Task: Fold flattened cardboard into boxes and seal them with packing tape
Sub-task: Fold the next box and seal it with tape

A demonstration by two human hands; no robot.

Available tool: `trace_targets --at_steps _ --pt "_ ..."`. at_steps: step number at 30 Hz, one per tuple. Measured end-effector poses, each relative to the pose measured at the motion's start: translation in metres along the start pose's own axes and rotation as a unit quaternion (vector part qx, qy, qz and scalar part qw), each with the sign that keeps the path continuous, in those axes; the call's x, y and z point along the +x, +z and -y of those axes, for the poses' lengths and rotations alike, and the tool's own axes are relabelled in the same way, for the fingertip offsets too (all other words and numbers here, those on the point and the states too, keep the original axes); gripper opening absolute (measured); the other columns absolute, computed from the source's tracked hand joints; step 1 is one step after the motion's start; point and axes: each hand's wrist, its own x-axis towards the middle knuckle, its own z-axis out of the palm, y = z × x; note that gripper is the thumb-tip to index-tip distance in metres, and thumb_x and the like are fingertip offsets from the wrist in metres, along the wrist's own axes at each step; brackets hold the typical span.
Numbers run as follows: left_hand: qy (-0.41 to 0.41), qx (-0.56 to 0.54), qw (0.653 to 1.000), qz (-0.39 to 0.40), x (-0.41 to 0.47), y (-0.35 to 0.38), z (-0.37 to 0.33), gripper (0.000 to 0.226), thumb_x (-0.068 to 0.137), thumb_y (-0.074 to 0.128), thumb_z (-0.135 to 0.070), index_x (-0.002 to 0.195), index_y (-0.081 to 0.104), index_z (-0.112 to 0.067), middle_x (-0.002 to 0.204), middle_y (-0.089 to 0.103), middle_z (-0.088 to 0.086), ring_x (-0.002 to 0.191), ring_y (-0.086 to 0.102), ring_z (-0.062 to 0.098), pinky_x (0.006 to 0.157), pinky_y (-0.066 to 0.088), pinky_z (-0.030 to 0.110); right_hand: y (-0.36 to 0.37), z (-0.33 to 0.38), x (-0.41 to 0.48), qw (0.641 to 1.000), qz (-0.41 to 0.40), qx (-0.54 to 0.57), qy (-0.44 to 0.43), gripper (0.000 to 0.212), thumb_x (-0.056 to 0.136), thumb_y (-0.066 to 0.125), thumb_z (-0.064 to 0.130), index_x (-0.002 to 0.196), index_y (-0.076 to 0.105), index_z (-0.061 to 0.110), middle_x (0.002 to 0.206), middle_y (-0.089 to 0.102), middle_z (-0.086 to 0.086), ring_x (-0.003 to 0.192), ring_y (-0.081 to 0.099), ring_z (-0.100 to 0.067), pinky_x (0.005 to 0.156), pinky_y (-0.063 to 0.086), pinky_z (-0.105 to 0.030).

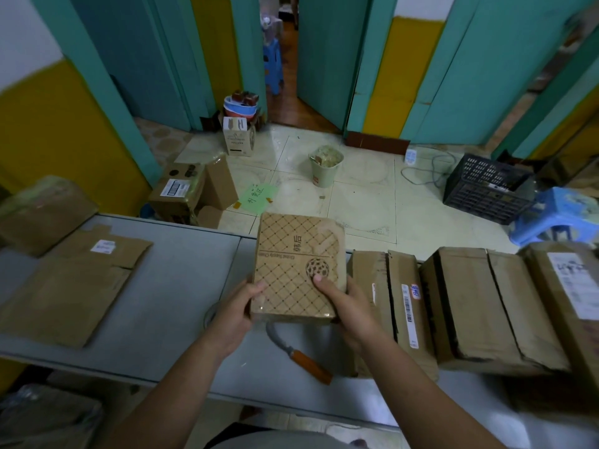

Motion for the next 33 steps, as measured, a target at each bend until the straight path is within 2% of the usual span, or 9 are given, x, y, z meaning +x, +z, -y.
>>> trace_targets --at_steps 3,5,7,9,13,17,24,29,33 --pt "0.026 0.209 0.97 -0.123 0.004 0.009 -0.005 0.067 0.096 0.076 -0.03 0.157 0.047 -0.032 0.153 0.056 -0.007 0.131 0.06 0.015 0.108 0.049 0.042 0.0 0.007 -0.002 0.99 -0.085 -0.085 -0.07 0.073 0.078 0.089 0.039 0.138 0.053 0.02 0.122 0.072 0.003 0.109 0.071 -0.016 0.08 0.064 -0.028" --pt "0.076 0.301 0.935 -0.169 0.002 0.016 -0.01 0.07 0.094 0.08 -0.033 0.151 0.042 -0.05 0.149 0.05 -0.02 0.124 0.057 0.001 0.097 0.052 0.033 -0.001 0.011 -0.003 0.975 -0.112 -0.149 -0.119 0.079 0.078 0.09 0.038 0.142 0.047 0.024 0.128 0.064 0.009 0.116 0.065 -0.013 0.083 0.065 -0.032" --pt "0.095 0.29 0.945 -0.119 -0.001 0.028 -0.014 0.067 0.086 0.079 -0.06 0.139 0.039 -0.069 0.144 0.048 -0.031 0.124 0.056 -0.005 0.097 0.055 0.032 0.0 0.014 -0.005 0.96 -0.12 -0.201 -0.154 0.083 0.078 0.09 0.04 0.145 0.043 0.028 0.135 0.057 0.01 0.124 0.059 -0.014 0.091 0.063 -0.042" --pt "0.075 0.254 0.963 -0.059 -0.005 0.046 -0.016 0.083 0.073 0.076 -0.084 0.144 0.034 -0.074 0.154 0.044 -0.028 0.136 0.051 0.0 0.106 0.054 0.041 0.003 0.013 -0.009 0.933 -0.131 -0.278 -0.187 0.089 0.078 0.084 0.051 0.152 0.039 0.031 0.138 0.052 0.008 0.129 0.052 -0.013 0.098 0.058 -0.043" --pt "0.056 0.158 0.985 -0.026 -0.004 0.076 -0.014 0.099 0.069 0.079 -0.086 0.154 0.031 -0.065 0.154 0.055 -0.02 0.139 0.055 0.008 0.114 0.051 0.05 0.009 0.009 -0.022 0.874 -0.138 -0.388 -0.259 0.089 0.081 0.066 0.073 0.157 0.026 0.051 0.123 0.048 0.015 0.115 0.047 -0.002 0.083 0.048 -0.023" --pt "0.054 0.097 0.994 -0.013 -0.007 0.091 -0.017 0.087 0.07 0.085 -0.077 0.146 0.045 -0.061 0.142 0.066 -0.016 0.128 0.067 0.015 0.095 0.063 0.047 0.008 0.003 -0.029 0.845 -0.14 -0.438 -0.273 0.097 0.081 0.068 0.063 0.161 0.015 0.051 0.119 0.042 0.015 0.112 0.049 -0.008 0.087 0.055 -0.038" --pt "0.084 0.135 0.986 -0.044 -0.013 0.108 -0.023 0.104 0.058 0.086 -0.084 0.149 0.046 -0.052 0.138 0.066 -0.019 0.129 0.064 0.011 0.102 0.06 0.048 0.003 0.011 -0.047 0.822 -0.141 -0.47 -0.289 0.101 0.085 0.07 0.058 0.164 0.007 0.047 0.134 0.043 0.009 0.12 0.049 -0.014 0.094 0.054 -0.043" --pt "0.081 0.09 0.993 -0.016 -0.011 0.136 -0.038 0.079 0.064 0.092 -0.07 0.132 0.066 -0.038 0.124 0.078 -0.008 0.116 0.074 0.013 0.098 0.06 0.04 0.005 0.026 -0.072 0.779 -0.148 -0.521 -0.316 0.098 0.085 0.067 0.057 0.165 0.016 0.033 0.147 0.042 0.006 0.128 0.044 -0.018 0.104 0.047 -0.043" --pt "-0.002 -0.011 1.0 0.022 0.003 0.151 -0.04 0.064 0.075 0.092 -0.053 0.13 0.073 -0.026 0.125 0.078 0.007 0.116 0.075 0.027 0.089 0.063 0.042 -0.009 0.038 -0.091 0.764 -0.156 -0.534 -0.327 0.098 0.082 0.065 0.064 0.164 0.024 0.031 0.158 0.037 0.015 0.137 0.037 -0.016 0.113 0.036 -0.04"
